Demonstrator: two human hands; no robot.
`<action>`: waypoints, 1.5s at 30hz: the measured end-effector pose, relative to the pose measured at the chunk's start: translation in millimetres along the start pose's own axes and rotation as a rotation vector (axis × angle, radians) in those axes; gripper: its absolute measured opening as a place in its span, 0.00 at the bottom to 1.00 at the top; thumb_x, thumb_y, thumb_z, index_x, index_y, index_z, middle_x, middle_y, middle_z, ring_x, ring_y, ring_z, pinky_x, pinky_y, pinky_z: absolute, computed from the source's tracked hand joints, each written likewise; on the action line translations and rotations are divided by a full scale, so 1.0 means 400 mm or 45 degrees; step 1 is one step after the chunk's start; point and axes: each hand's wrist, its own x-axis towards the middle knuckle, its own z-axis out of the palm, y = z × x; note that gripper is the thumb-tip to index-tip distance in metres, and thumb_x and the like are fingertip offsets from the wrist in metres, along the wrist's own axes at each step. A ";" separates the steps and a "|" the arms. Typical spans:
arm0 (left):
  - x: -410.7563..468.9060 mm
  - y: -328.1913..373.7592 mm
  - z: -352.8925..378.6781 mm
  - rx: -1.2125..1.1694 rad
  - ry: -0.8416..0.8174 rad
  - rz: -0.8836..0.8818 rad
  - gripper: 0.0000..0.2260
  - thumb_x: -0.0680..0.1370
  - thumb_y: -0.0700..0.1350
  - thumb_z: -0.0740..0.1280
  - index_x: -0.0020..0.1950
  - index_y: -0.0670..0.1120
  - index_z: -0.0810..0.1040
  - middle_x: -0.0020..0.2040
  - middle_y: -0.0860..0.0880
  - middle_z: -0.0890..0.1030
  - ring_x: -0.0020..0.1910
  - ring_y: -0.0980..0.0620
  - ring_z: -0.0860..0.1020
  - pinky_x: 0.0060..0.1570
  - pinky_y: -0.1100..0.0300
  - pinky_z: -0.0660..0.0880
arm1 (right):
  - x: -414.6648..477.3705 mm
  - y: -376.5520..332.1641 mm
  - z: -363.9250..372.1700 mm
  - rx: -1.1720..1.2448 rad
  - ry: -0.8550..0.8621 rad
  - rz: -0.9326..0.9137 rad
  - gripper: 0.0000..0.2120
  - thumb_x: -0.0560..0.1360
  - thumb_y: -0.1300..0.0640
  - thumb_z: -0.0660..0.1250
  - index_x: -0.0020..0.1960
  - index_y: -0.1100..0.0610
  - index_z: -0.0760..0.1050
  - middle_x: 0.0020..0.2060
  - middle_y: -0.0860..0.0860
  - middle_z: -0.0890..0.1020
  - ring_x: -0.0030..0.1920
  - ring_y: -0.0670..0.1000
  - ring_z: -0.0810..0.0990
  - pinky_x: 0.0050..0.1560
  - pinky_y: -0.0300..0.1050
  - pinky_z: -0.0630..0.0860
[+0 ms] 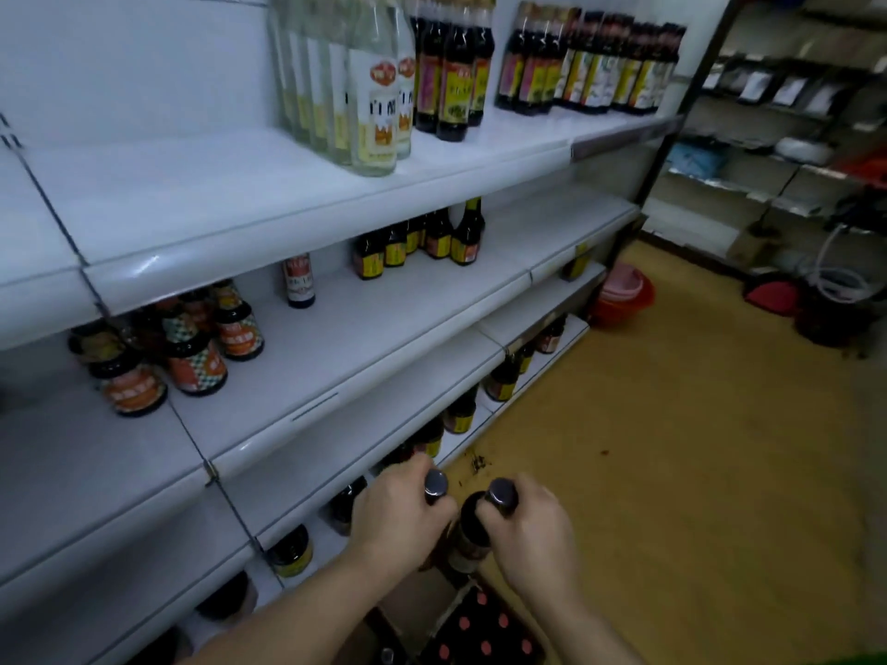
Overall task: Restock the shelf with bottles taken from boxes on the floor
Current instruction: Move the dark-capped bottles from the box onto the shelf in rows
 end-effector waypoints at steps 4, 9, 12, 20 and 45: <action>0.005 0.067 -0.076 0.036 0.049 0.046 0.10 0.74 0.55 0.68 0.46 0.52 0.72 0.39 0.54 0.77 0.41 0.51 0.75 0.38 0.53 0.71 | -0.005 -0.055 -0.075 -0.018 0.031 -0.056 0.13 0.72 0.45 0.69 0.40 0.47 0.66 0.38 0.47 0.76 0.38 0.48 0.75 0.33 0.46 0.66; 0.016 0.144 -0.176 0.108 0.032 0.038 0.11 0.73 0.58 0.67 0.46 0.54 0.70 0.41 0.53 0.77 0.44 0.47 0.77 0.40 0.54 0.71 | -0.001 -0.131 -0.161 -0.062 0.045 -0.116 0.12 0.73 0.44 0.68 0.40 0.45 0.66 0.38 0.47 0.77 0.39 0.52 0.76 0.34 0.48 0.67; 0.022 0.182 -0.229 0.106 0.043 0.049 0.11 0.72 0.57 0.67 0.45 0.52 0.71 0.42 0.52 0.79 0.45 0.45 0.79 0.42 0.53 0.75 | -0.003 -0.171 -0.212 -0.061 0.053 -0.186 0.10 0.74 0.45 0.68 0.42 0.47 0.67 0.37 0.47 0.77 0.38 0.52 0.76 0.32 0.48 0.66; 0.050 0.290 -0.376 0.132 0.060 0.093 0.10 0.73 0.56 0.69 0.44 0.52 0.71 0.39 0.52 0.76 0.40 0.48 0.76 0.33 0.56 0.67 | 0.008 -0.287 -0.344 -0.186 0.094 -0.222 0.12 0.75 0.43 0.67 0.50 0.51 0.73 0.43 0.47 0.80 0.42 0.51 0.81 0.38 0.49 0.78; 0.099 0.515 -0.686 0.043 0.213 0.262 0.11 0.73 0.53 0.71 0.43 0.46 0.76 0.39 0.46 0.81 0.39 0.45 0.81 0.38 0.51 0.79 | 0.020 -0.547 -0.648 -0.228 0.220 -0.405 0.15 0.75 0.43 0.69 0.47 0.55 0.76 0.41 0.52 0.82 0.41 0.53 0.81 0.40 0.50 0.79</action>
